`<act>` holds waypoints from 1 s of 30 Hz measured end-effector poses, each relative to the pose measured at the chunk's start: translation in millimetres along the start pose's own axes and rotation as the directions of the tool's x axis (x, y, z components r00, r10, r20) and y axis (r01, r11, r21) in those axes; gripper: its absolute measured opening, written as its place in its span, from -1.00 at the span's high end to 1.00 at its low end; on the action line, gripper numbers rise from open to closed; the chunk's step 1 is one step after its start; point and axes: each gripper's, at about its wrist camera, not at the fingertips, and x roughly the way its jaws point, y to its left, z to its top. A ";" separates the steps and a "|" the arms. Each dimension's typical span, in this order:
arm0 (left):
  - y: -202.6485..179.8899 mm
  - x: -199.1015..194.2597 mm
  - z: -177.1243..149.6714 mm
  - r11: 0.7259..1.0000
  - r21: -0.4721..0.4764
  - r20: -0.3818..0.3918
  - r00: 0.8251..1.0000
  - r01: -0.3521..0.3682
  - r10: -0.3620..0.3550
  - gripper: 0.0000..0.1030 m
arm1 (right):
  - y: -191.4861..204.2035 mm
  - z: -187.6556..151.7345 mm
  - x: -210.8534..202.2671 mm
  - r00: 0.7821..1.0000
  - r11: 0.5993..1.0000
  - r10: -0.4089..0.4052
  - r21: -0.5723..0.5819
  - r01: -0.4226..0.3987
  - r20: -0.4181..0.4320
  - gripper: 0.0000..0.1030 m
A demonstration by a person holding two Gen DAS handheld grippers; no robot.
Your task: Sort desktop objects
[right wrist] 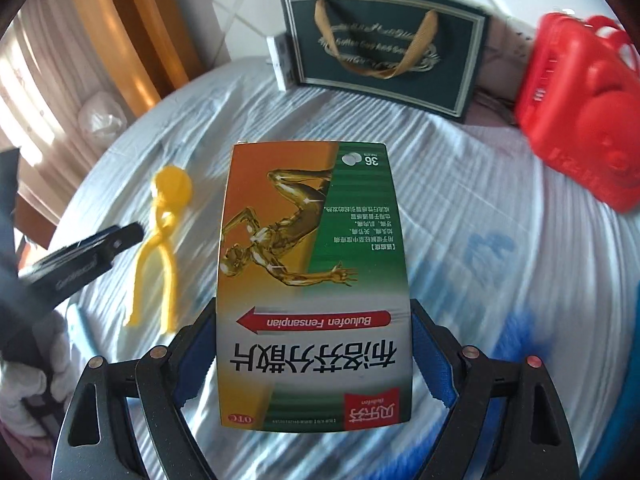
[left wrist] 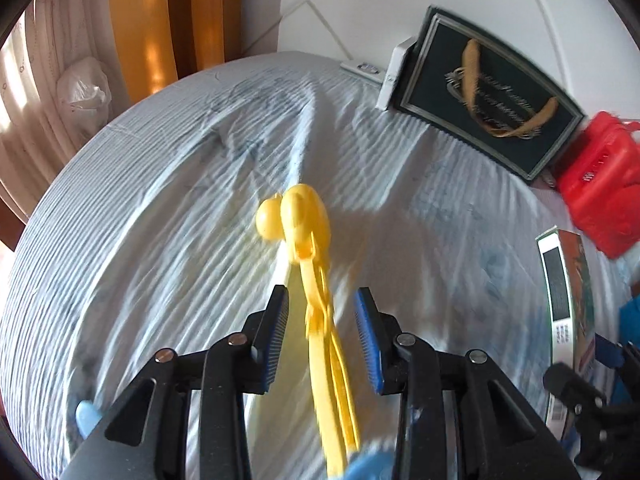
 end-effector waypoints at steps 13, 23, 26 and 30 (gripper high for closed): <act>-12.1 13.4 6.6 0.998 0.063 0.076 0.997 0.000 -0.005 0.51 | 14.3 20.3 40.9 1.000 0.998 0.016 -0.054 -0.016 -0.015 -0.69; -32.7 -122.8 -14.9 0.986 0.145 0.267 0.957 0.077 -0.114 0.73 | 28.1 12.0 -82.9 0.980 0.999 -0.021 -0.040 0.029 0.196 -0.69; -40.2 -166.6 -23.0 0.978 0.182 0.320 0.935 0.097 -0.152 0.73 | 29.8 3.3 -121.7 0.967 0.999 -0.037 -0.023 0.044 0.254 -0.69; -53.9 -219.7 -35.6 0.963 0.241 0.380 0.902 0.118 -0.205 0.73 | 28.4 -15.7 -180.3 0.939 0.997 -0.073 0.025 0.068 0.337 -0.69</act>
